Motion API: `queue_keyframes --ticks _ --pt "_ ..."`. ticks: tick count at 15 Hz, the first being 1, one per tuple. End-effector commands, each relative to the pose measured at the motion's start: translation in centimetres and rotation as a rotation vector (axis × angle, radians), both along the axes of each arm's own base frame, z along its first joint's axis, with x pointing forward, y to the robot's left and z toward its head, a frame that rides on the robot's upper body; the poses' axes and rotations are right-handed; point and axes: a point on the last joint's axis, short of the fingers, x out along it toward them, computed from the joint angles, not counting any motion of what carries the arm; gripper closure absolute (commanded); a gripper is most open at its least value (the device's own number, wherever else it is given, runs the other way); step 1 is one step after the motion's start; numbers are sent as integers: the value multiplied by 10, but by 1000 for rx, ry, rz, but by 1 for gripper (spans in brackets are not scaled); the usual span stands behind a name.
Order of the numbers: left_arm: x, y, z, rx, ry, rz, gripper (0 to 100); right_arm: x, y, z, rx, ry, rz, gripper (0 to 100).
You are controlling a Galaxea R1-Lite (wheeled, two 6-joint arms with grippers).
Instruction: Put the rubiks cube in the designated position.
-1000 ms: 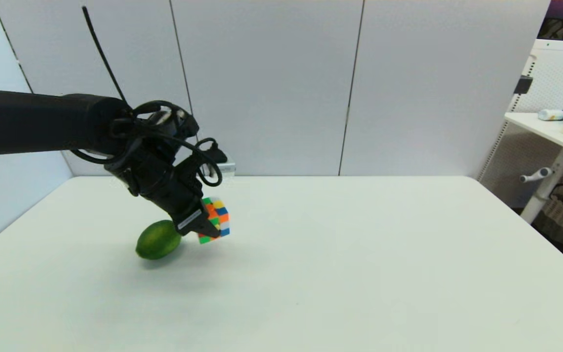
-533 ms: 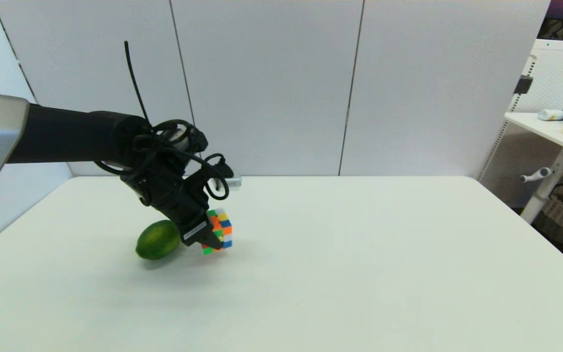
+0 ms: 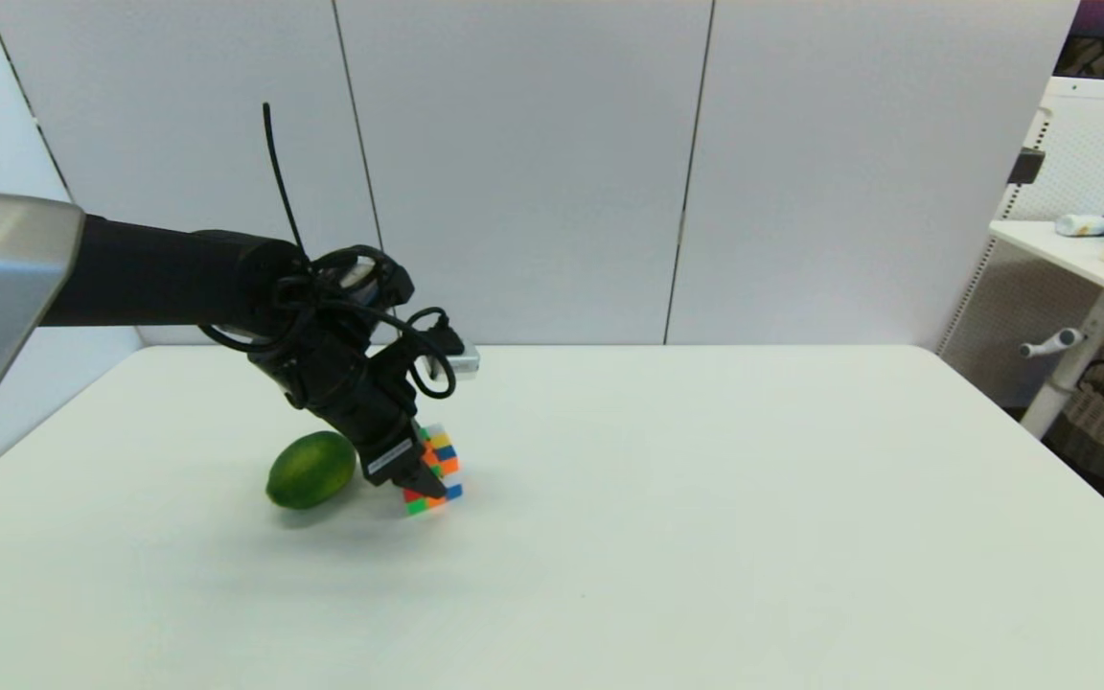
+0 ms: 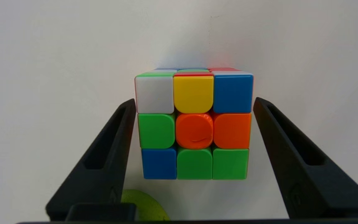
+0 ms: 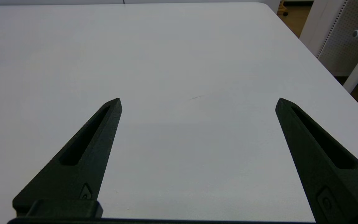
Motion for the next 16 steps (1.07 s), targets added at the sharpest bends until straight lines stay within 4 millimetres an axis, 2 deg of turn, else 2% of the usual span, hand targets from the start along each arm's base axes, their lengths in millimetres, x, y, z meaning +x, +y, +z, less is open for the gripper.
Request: queue_keyframes --ticks 1,2,3,5,7,8,9,10,12,14,16 --pt "-7 2 45 -51 -142 4 0 0 0 0 -2 1 0 0" --pt "-13 5 73 -82 -230 23 0 0 0 0 1 1 0 0" --pt "-24 11 116 -124 -377 75 0 0 0 0 -2 1 0 0" --pt "-47 23 173 -157 -590 234 0 0 0 0 -2 1 0 0" --pt "-86 42 214 -245 -699 463 0 0 0 0 -2 1 0 0" --pt "-104 51 229 -301 -744 615 0 0 0 0 -2 1 0 0" --pt "-121 59 239 -340 -793 694 0 0 0 0 -2 1 0 0" --pt "-138 68 238 -352 -821 766 0 0 0 0 -2 1 0 0" --pt "-170 88 214 -374 -838 879 0 0 0 0 -2 1 0 0" --pt "-203 103 168 -399 -864 911 0 0 0 0 -2 1 0 0" --pt "-241 117 100 -415 -901 925 0 0 0 0 1 1 0 0"
